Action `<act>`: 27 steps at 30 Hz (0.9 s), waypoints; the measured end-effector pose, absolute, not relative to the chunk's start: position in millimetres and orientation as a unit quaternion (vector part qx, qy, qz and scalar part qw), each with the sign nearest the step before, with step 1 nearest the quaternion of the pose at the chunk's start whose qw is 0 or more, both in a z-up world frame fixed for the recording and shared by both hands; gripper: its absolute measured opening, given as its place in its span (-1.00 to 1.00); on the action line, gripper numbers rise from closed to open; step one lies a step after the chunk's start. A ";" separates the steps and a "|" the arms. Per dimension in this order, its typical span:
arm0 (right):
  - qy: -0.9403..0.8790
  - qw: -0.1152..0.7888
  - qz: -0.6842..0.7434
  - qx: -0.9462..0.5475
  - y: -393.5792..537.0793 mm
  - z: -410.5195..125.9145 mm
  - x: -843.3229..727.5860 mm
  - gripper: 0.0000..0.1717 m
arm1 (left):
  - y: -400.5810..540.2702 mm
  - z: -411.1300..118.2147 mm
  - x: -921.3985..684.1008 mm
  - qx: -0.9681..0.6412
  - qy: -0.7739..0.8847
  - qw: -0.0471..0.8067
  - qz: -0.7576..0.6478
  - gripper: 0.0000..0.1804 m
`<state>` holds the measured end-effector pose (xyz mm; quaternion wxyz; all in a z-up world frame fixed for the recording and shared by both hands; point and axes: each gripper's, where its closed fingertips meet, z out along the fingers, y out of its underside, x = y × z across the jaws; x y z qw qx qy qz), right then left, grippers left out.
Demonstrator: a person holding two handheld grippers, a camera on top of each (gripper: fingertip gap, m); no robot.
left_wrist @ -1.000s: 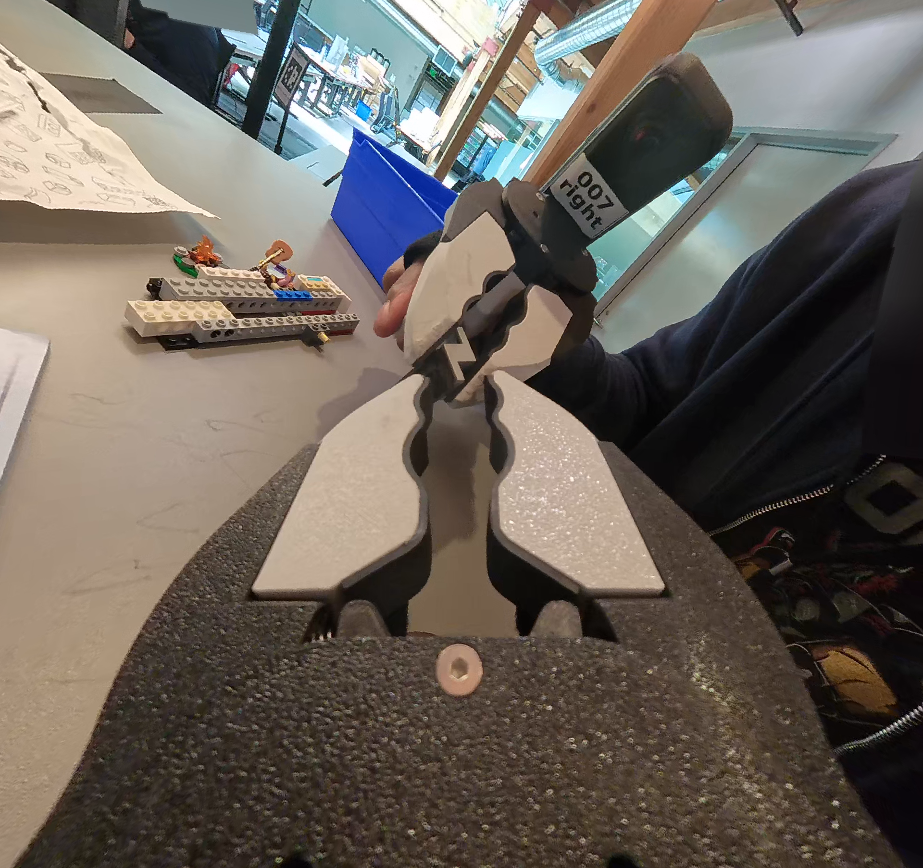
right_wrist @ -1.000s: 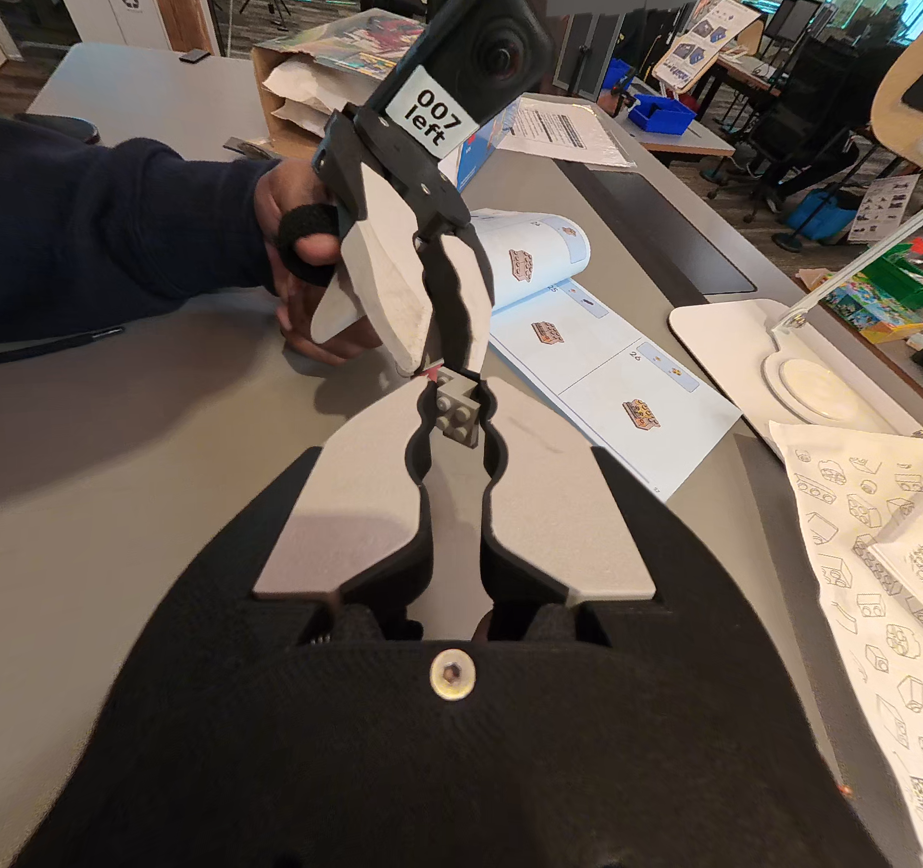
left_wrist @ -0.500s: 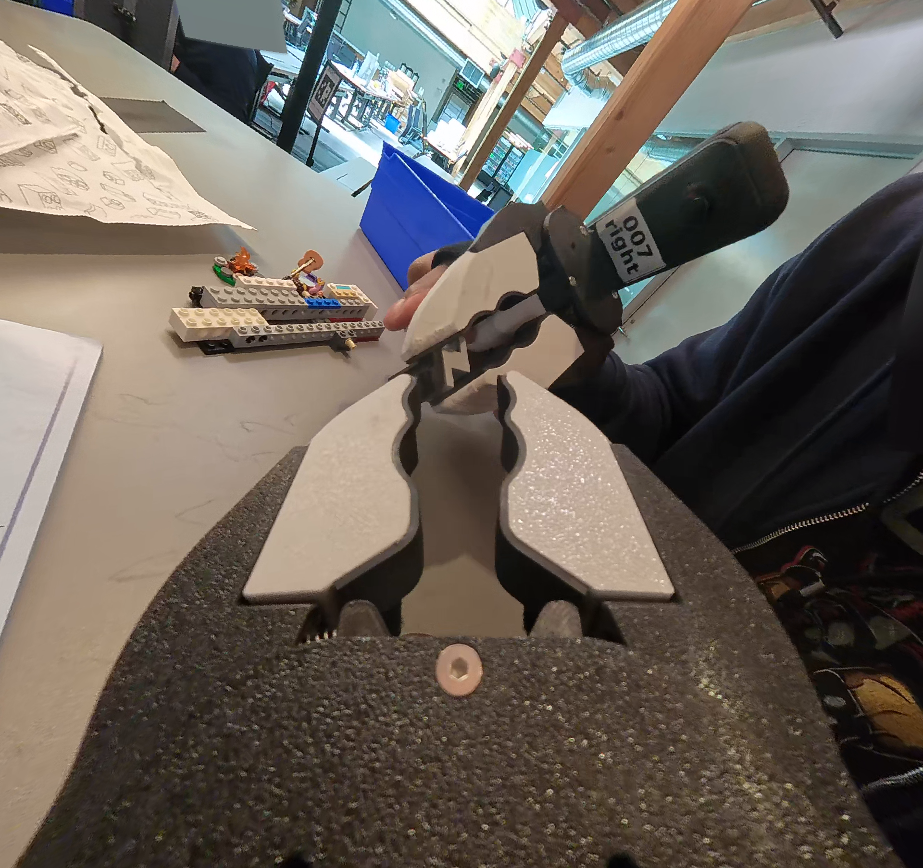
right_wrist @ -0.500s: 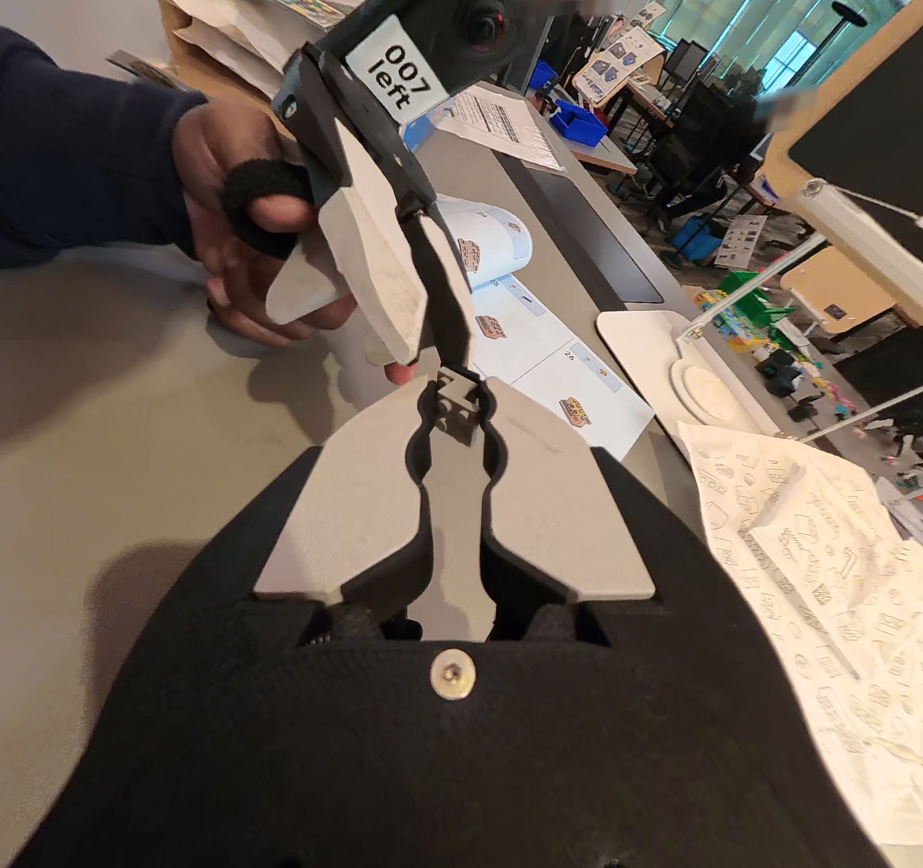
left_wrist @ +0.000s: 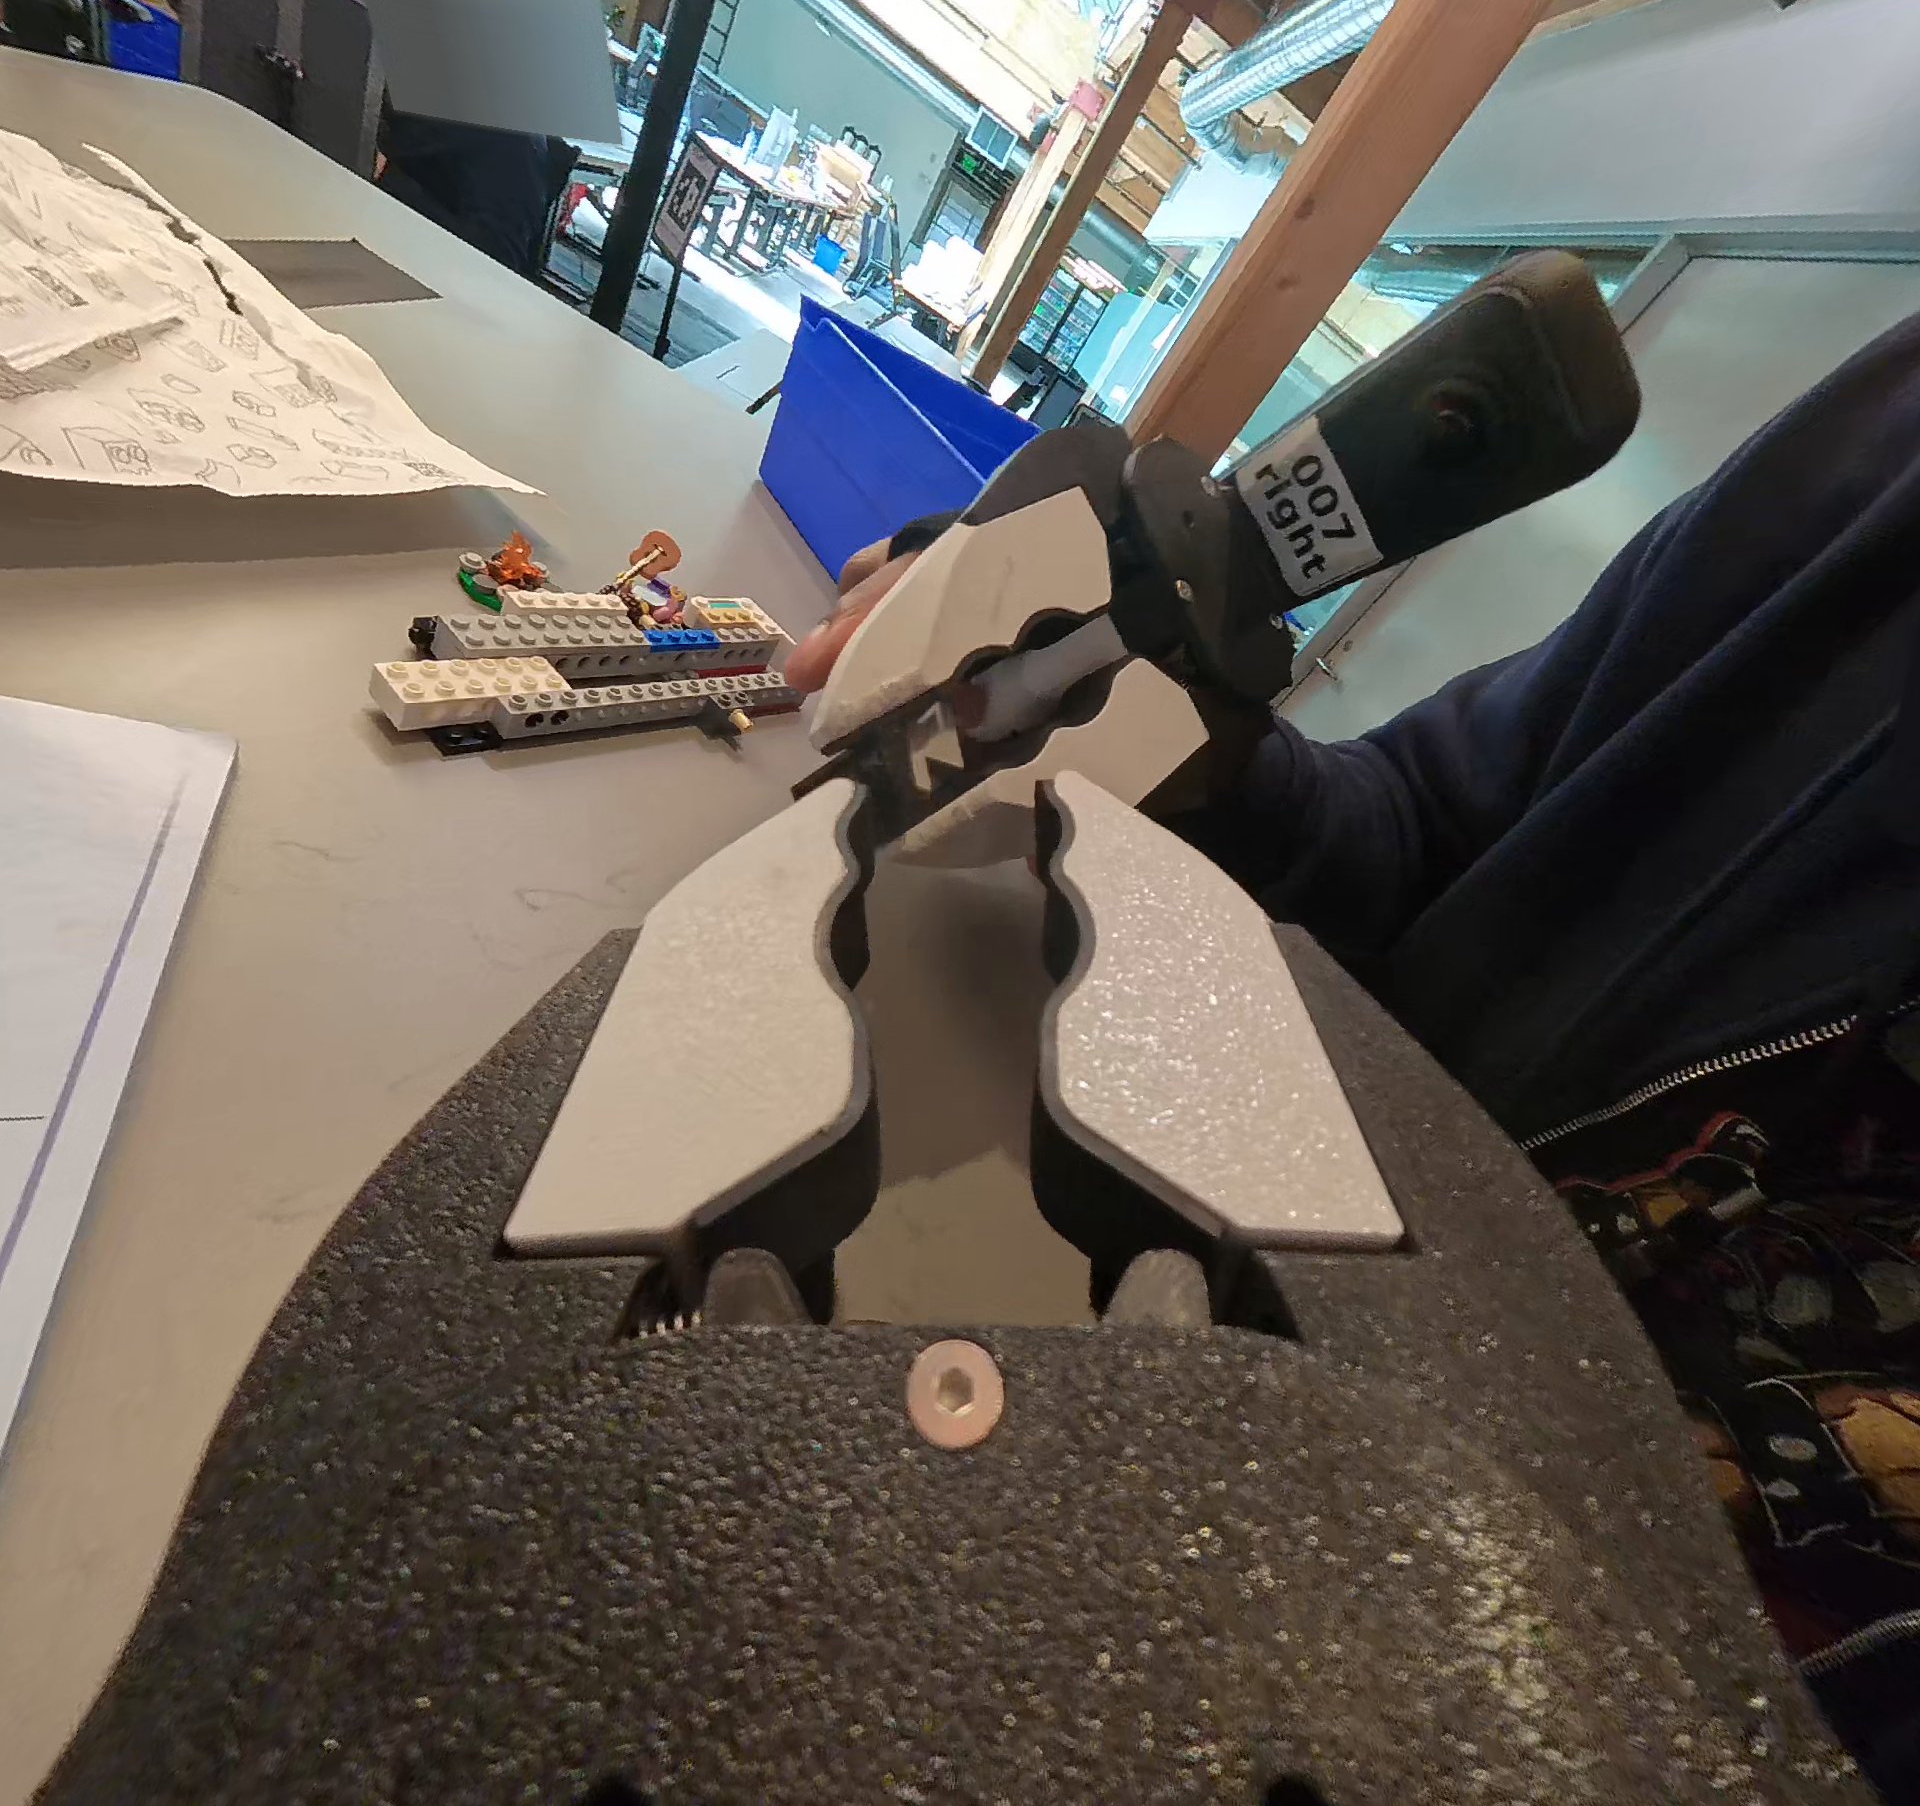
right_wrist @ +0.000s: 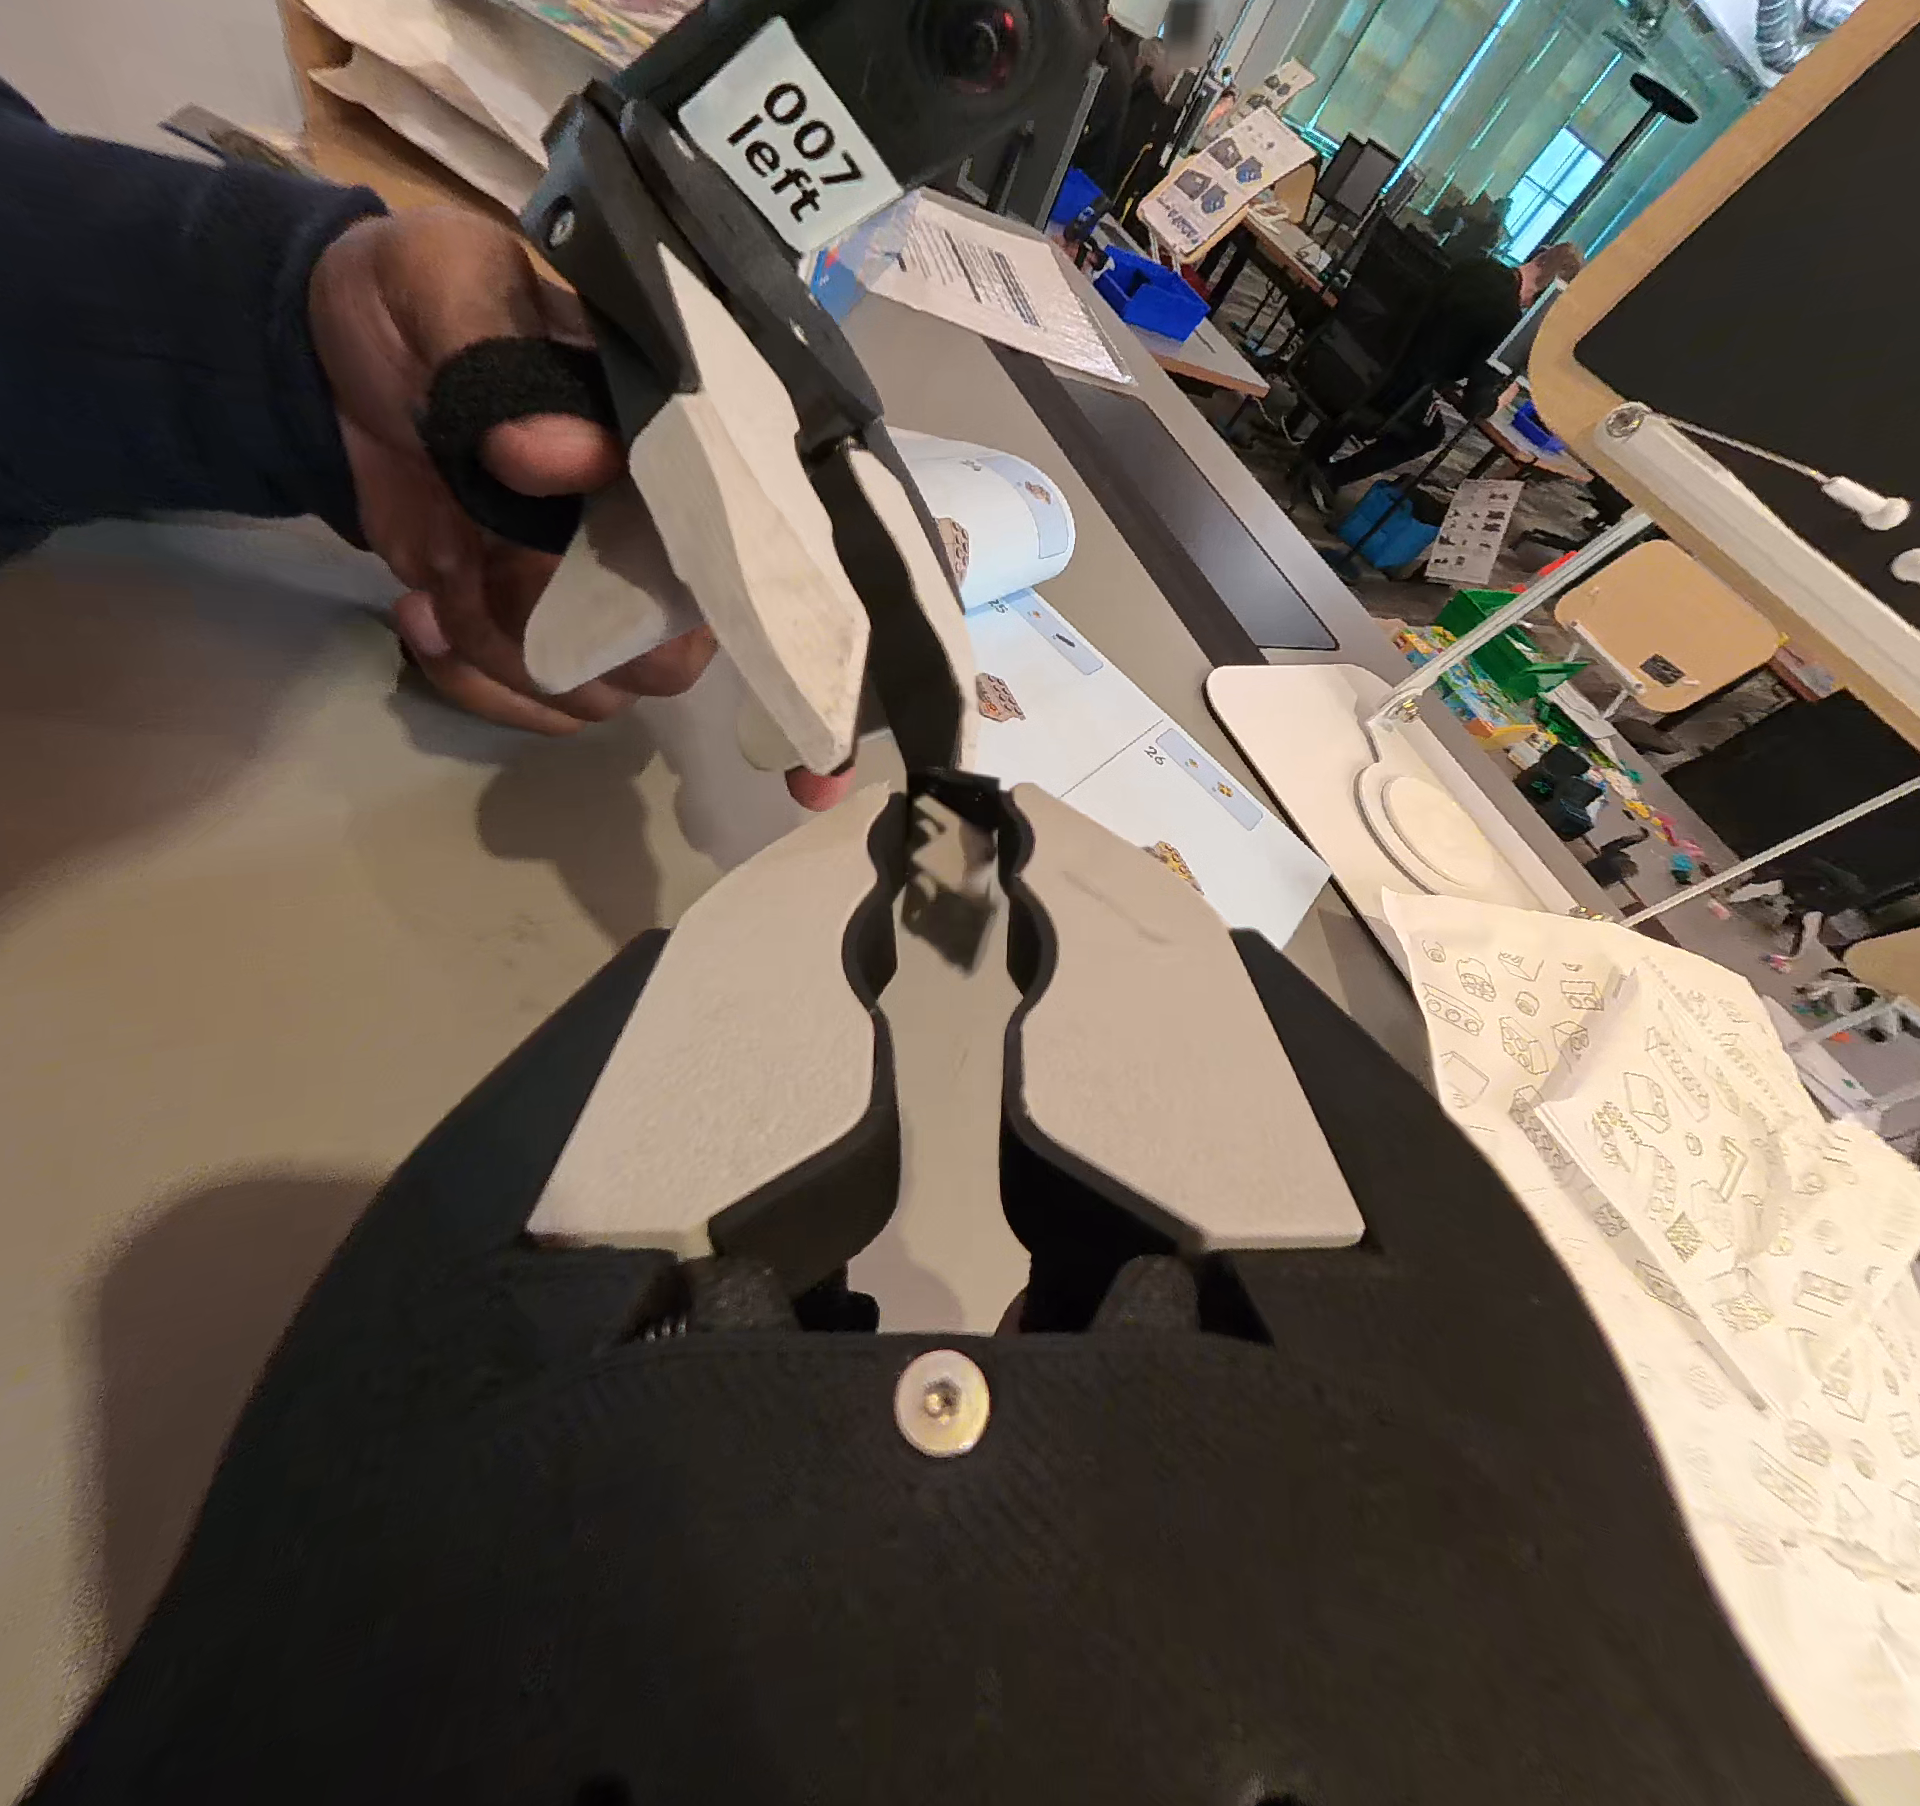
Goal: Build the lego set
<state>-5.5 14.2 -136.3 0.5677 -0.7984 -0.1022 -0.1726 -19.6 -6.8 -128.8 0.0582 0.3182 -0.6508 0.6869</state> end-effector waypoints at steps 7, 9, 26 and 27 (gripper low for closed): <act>-0.092 0.563 -0.147 -0.808 14.6 -144.4 -4.7 -0.81 | -8.1 -136.3 -19.6 0.325 -0.658 0.068 0.675 -0.67; -0.084 0.563 -0.136 -0.810 14.6 -145.6 -4.1 -0.81 | -8.1 -137.5 -19.1 0.328 -0.658 0.071 0.674 -0.67; -0.002 0.705 0.139 -0.695 6.9 -87.6 -27.4 -0.82 | -5.0 -110.0 -35.4 0.248 -0.614 0.080 0.745 -0.65; -0.001 0.708 0.153 -0.689 7.0 -85.9 -29.8 -0.82 | -8.0 -108.6 -38.0 0.237 -0.616 0.078 0.748 -0.65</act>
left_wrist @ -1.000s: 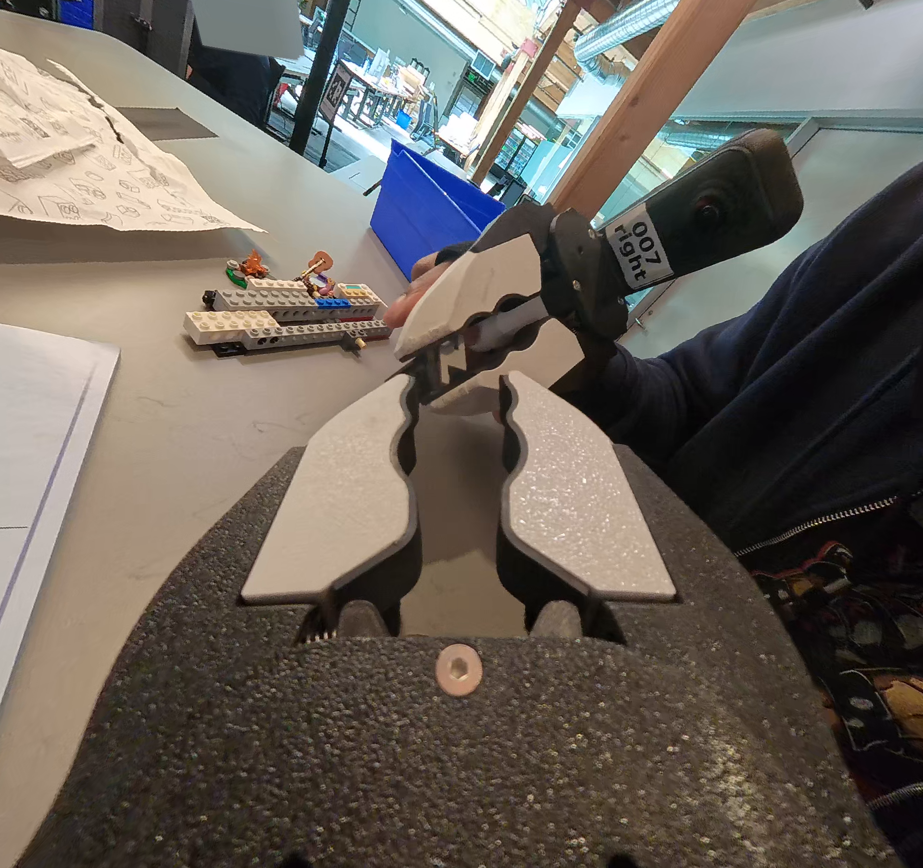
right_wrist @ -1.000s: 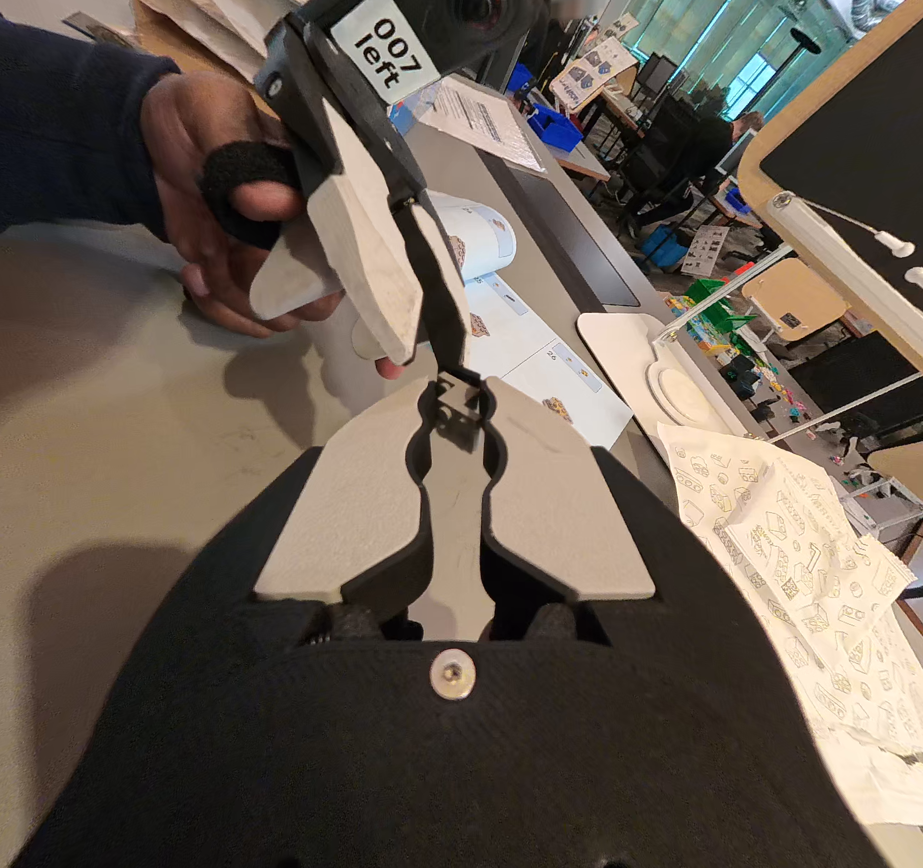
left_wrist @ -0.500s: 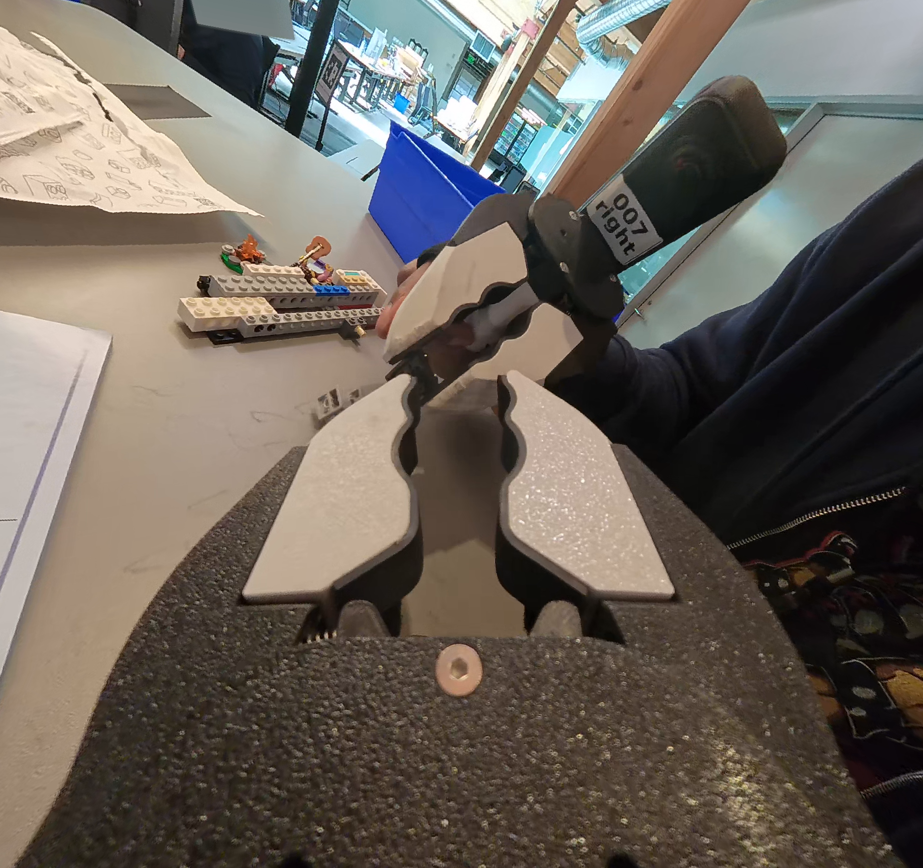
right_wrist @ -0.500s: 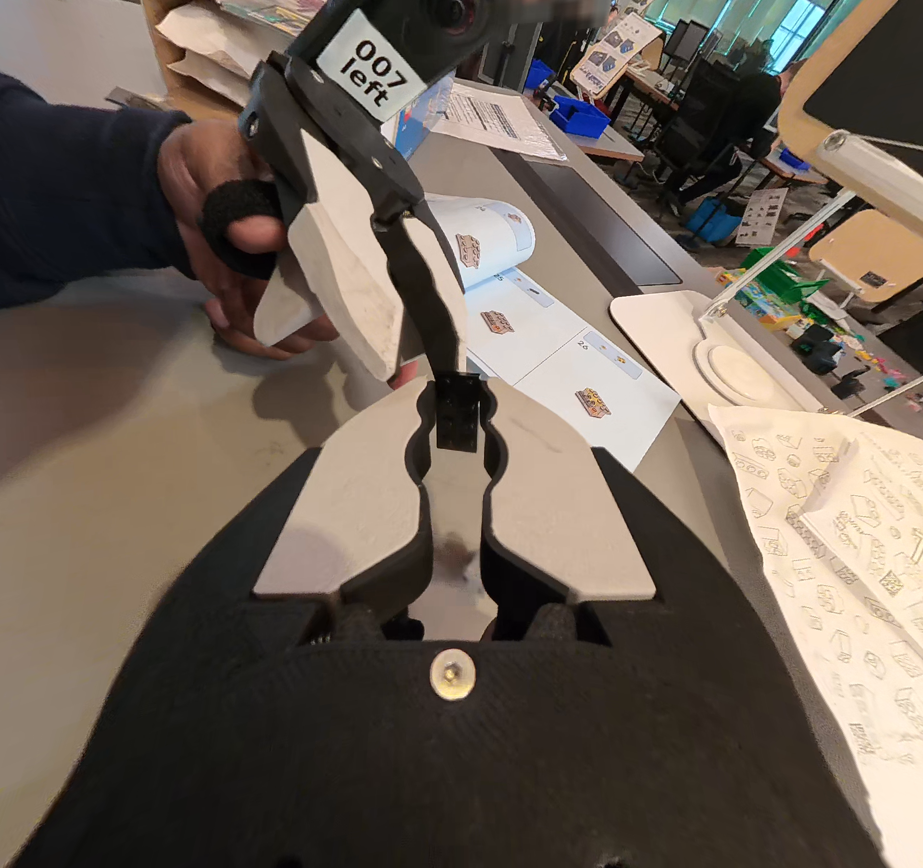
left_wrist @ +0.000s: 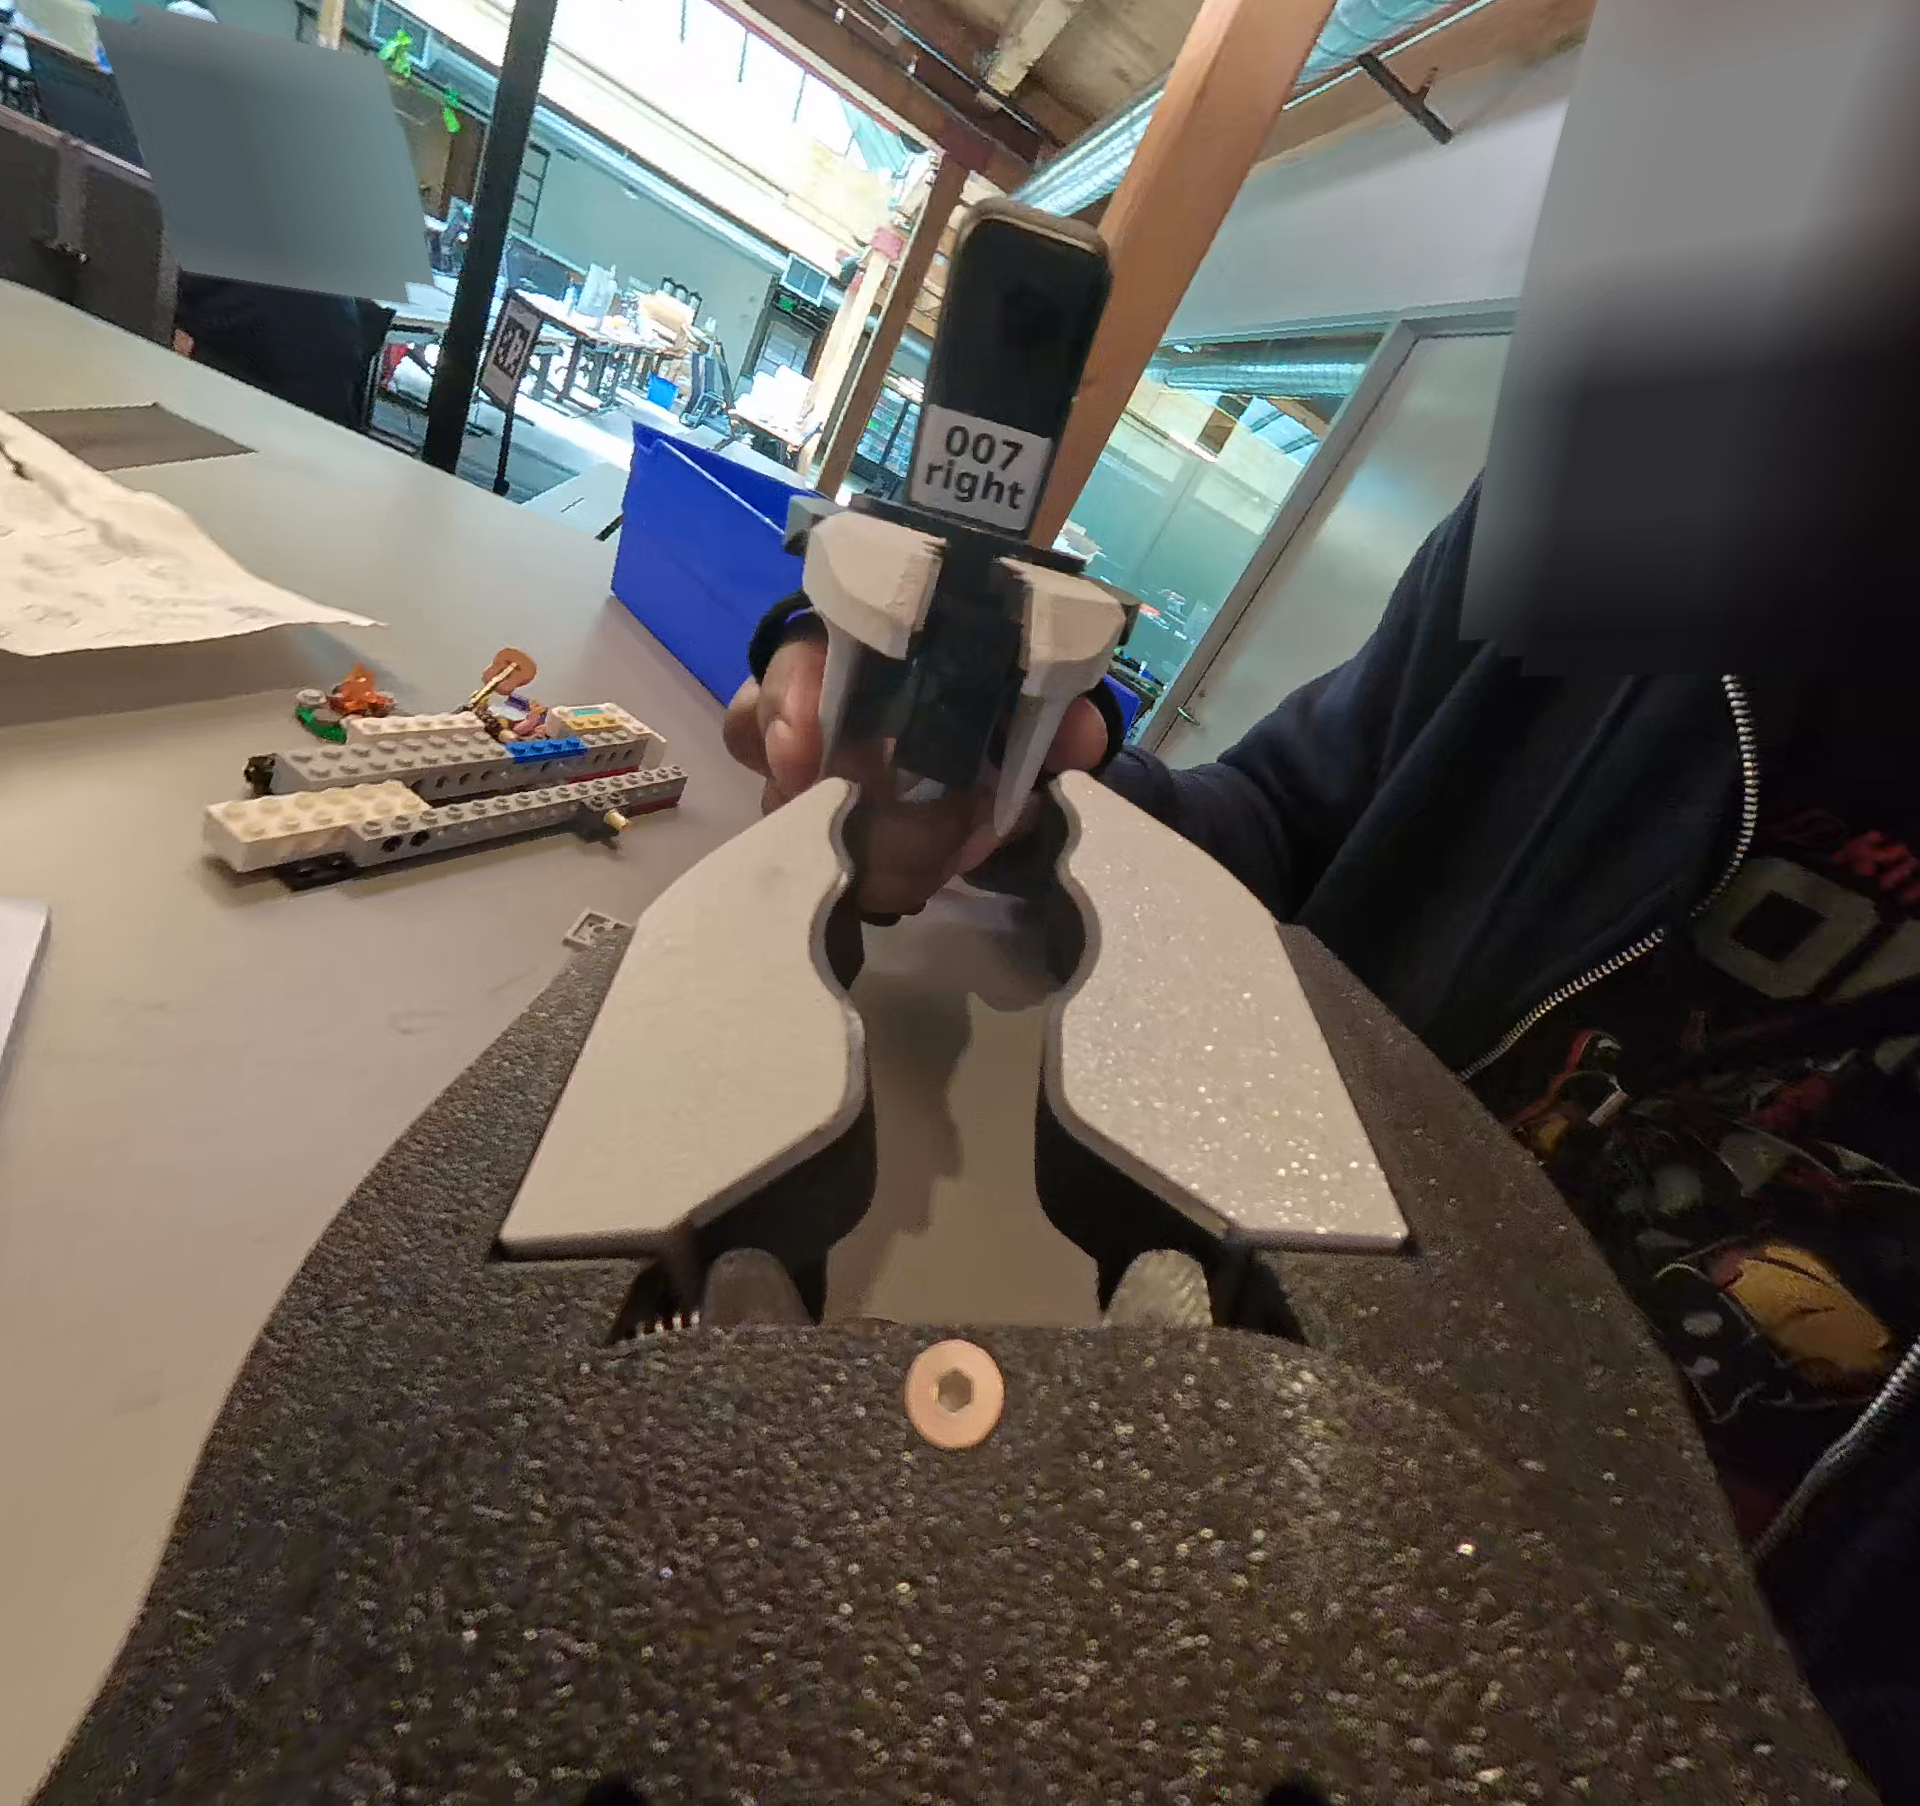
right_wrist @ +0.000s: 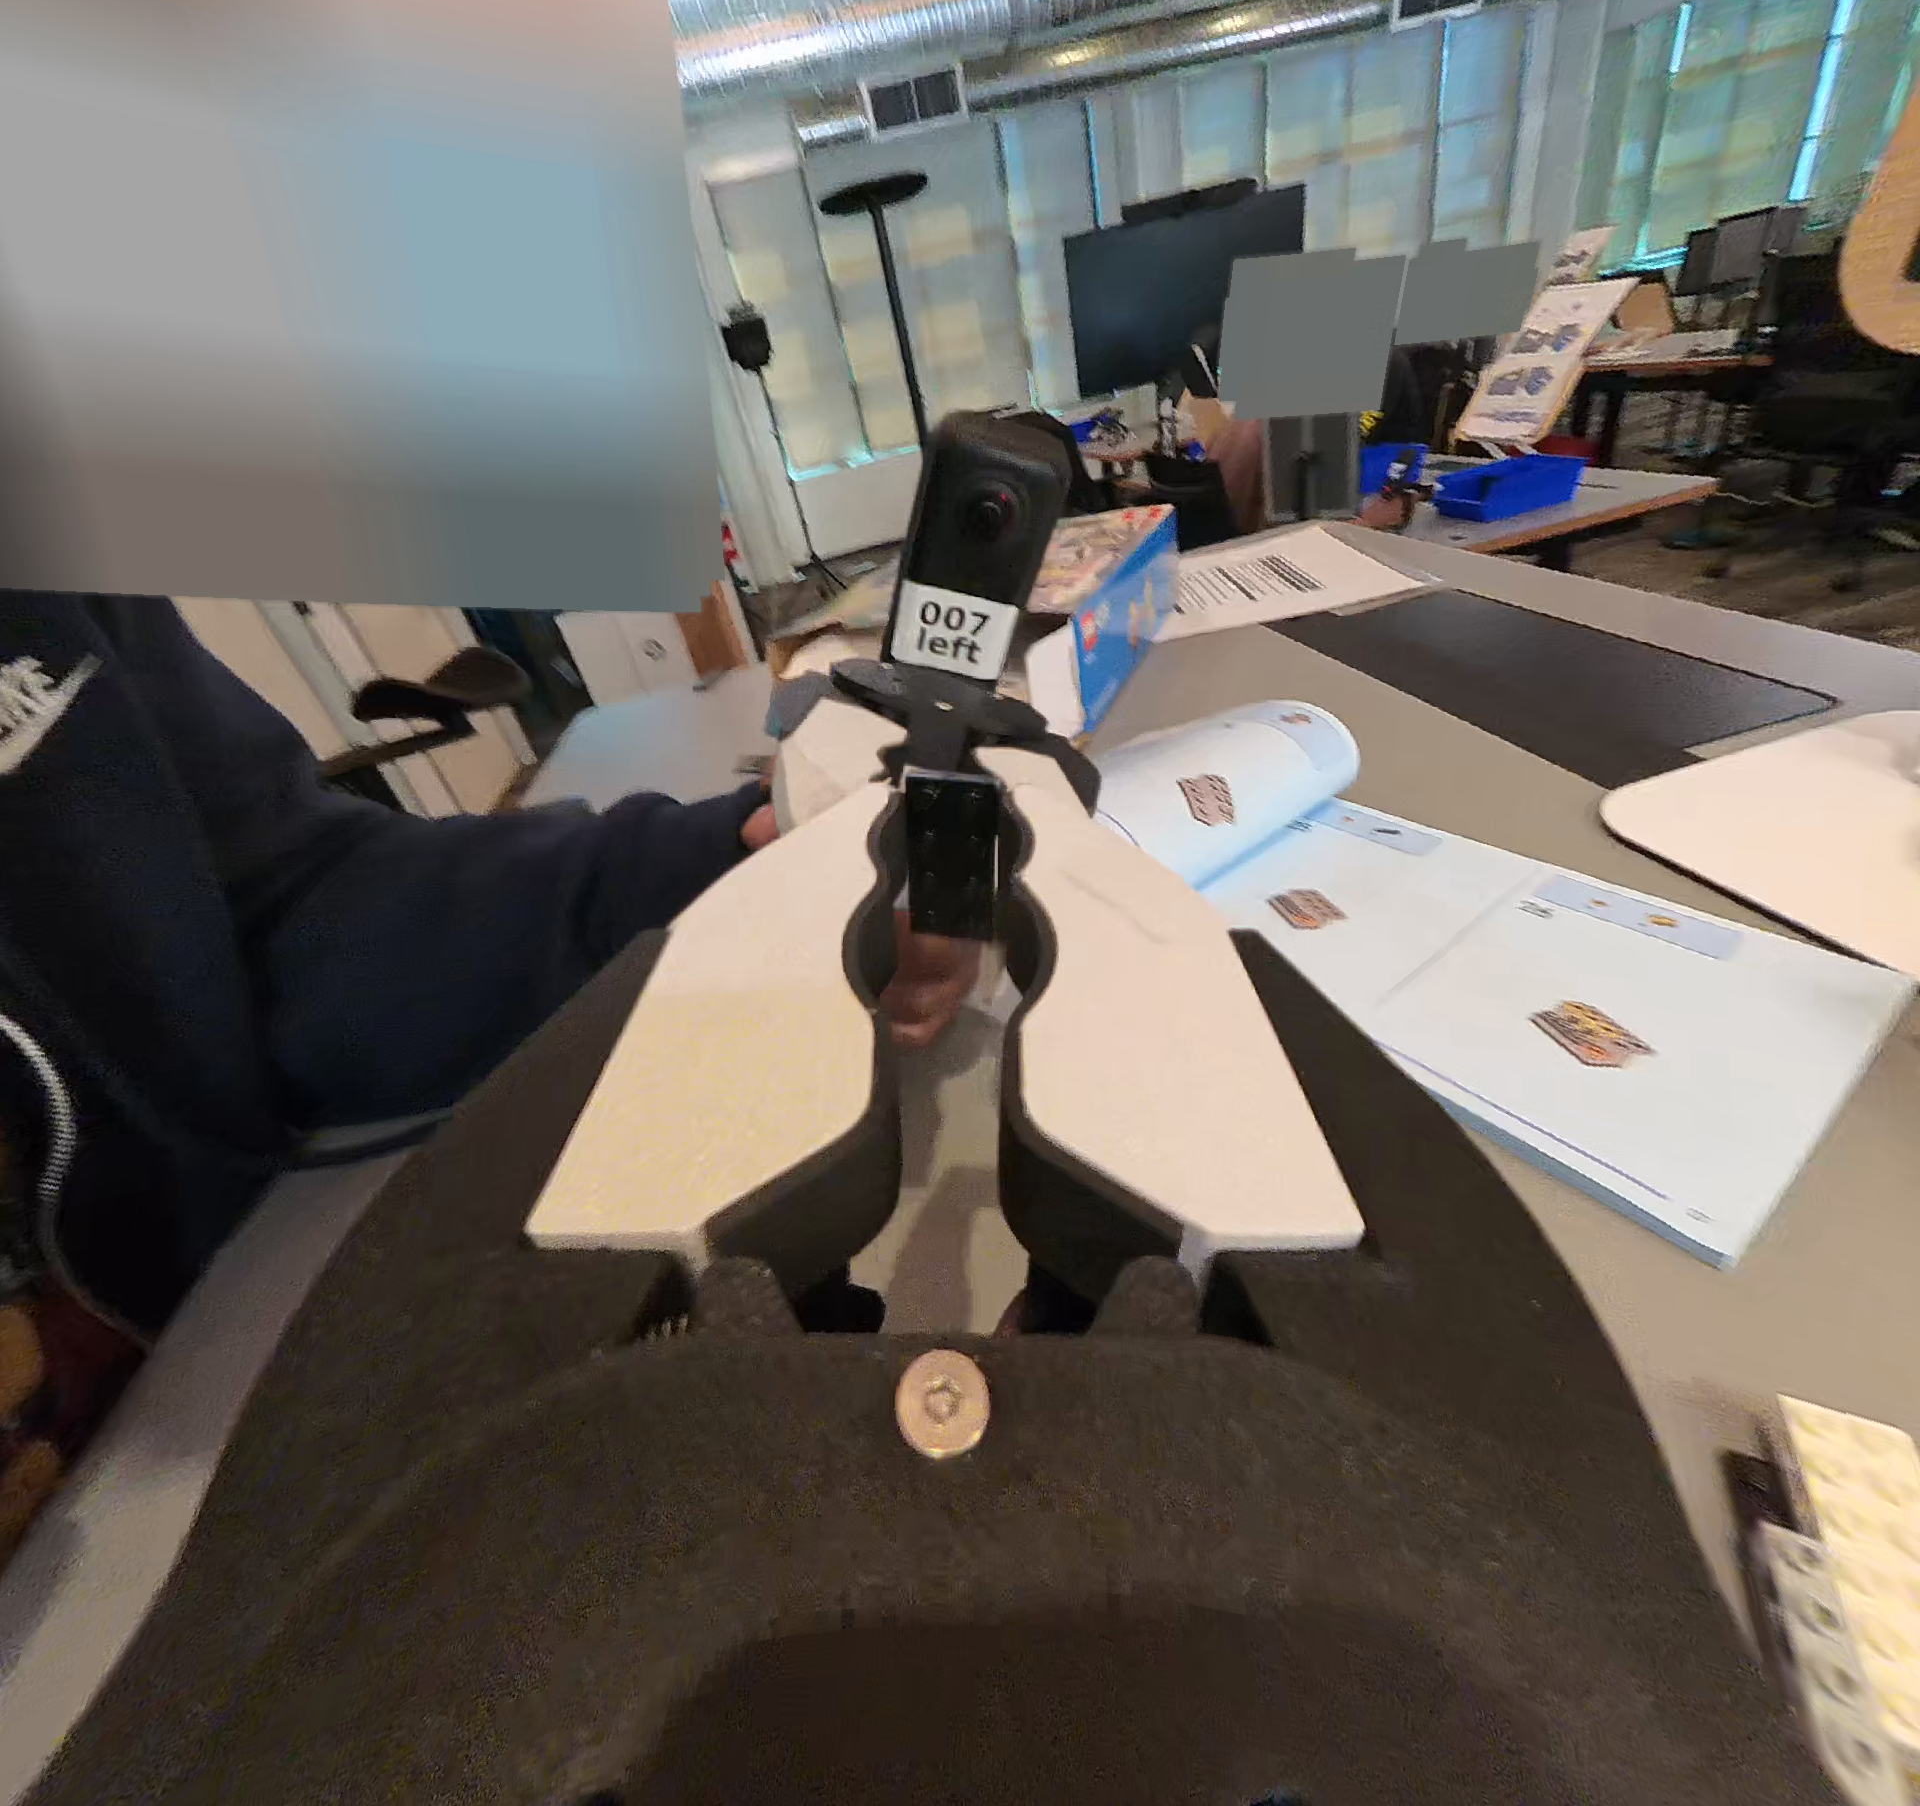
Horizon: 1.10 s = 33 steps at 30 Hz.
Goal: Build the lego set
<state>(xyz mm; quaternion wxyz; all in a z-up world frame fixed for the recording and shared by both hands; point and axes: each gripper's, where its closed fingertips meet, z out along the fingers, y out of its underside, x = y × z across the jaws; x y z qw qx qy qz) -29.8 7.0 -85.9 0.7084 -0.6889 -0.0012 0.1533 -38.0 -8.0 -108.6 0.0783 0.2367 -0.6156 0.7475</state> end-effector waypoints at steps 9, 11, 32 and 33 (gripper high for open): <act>-0.011 0.698 0.176 -0.694 13.3 -91.0 -41.7 -0.81 | -15.5 -104.5 -42.8 0.202 -0.613 0.063 0.761 -0.80; -0.004 0.699 0.167 -0.696 13.0 -89.9 -38.7 -0.80 | -14.8 -103.4 -42.2 0.201 -0.607 0.077 0.765 -0.81; 0.314 0.360 -0.095 -0.873 -55.4 -226.3 32.3 -0.66 | -0.4 -98.1 -26.4 0.231 -0.564 0.088 0.788 -0.80; 0.310 0.357 -0.097 -0.876 -52.3 -227.2 33.7 -0.64 | -1.2 -98.8 -26.4 0.232 -0.565 0.089 0.787 -0.81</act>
